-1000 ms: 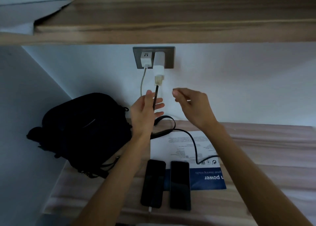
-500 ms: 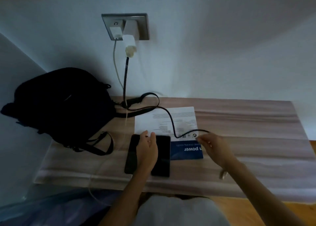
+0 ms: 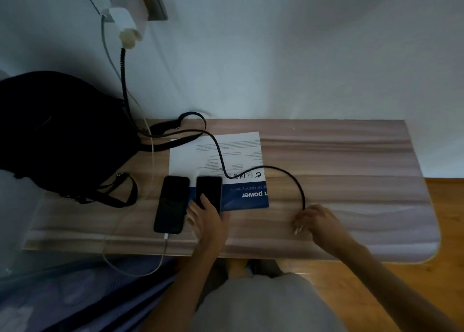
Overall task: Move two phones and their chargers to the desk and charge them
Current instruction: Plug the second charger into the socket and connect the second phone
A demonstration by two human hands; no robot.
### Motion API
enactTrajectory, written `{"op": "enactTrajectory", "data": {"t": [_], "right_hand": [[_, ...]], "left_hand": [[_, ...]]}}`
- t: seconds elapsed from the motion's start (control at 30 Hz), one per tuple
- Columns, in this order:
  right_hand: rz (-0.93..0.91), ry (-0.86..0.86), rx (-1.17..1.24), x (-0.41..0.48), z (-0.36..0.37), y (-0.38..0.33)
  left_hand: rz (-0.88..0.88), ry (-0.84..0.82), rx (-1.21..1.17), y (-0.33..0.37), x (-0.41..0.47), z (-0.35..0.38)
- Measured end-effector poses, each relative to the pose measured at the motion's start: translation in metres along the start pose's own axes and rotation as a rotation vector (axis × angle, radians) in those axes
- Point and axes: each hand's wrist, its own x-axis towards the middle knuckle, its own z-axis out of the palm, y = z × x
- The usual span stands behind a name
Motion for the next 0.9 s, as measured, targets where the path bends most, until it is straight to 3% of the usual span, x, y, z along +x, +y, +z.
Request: {"op": "enactTrajectory", "data": {"t": [0.17,0.37,0.43,0.53,0.67,0.9], "right_hand": [[-0.05,0.006,0.033,0.0,0.007,-0.001],[-0.038,-0.029,0.17,0.013,0.009,-0.022],[-0.035,-0.025,0.293,0.017,0.0,-0.038],[-0.056,-0.003,0.474,0.021,-0.018,-0.065],[-0.1,0.109,0.566,0.026,-0.032,-0.094],[-0.133,0.278,0.523,0.032,-0.041,-0.114]], "left_hand": [[-0.01,0.068,0.133,-0.001,0.006,0.005],[0.007,0.085,0.025,-0.001,0.009,-0.002],[-0.004,0.092,-0.146,0.002,0.007,-0.008],[-0.082,0.052,-0.584,0.007,0.006,-0.018],[-0.342,-0.16,-1.175,0.014,0.002,-0.031],[-0.395,-0.232,-1.365,0.024,0.0,-0.035]]}}
